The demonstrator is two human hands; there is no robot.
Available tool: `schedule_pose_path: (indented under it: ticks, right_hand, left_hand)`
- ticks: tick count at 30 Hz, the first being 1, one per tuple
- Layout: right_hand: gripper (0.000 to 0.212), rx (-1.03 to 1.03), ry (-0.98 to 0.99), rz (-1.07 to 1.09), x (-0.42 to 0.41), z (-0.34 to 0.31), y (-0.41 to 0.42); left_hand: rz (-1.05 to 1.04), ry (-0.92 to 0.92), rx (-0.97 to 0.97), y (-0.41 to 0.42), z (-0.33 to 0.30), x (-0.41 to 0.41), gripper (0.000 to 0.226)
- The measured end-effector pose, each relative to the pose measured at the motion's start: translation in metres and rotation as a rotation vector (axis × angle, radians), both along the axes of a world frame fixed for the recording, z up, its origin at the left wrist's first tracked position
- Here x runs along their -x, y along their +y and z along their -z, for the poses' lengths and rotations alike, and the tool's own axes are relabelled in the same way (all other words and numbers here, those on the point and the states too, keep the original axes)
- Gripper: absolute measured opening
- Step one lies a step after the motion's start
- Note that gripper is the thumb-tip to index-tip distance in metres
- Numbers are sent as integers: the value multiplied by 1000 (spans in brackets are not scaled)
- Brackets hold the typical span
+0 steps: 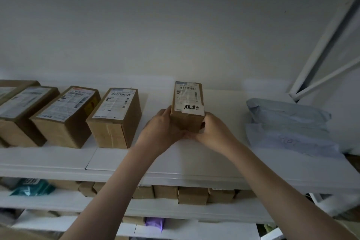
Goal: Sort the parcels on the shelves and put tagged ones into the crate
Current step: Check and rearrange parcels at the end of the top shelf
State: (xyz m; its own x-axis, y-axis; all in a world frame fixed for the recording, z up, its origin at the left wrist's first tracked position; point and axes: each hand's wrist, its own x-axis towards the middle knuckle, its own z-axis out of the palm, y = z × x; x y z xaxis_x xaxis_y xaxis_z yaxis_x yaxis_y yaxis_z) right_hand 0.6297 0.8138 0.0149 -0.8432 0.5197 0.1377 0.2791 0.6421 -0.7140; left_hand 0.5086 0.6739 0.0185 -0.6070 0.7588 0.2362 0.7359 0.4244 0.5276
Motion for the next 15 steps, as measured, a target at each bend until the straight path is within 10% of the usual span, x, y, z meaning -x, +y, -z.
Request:
schedule_pose_path:
  ticks: [15]
  right_hand:
    - [59, -493, 371, -264, -23, -56, -83]
  left_hand:
    - [-354, 430, -96, -128, -42, -62, 67]
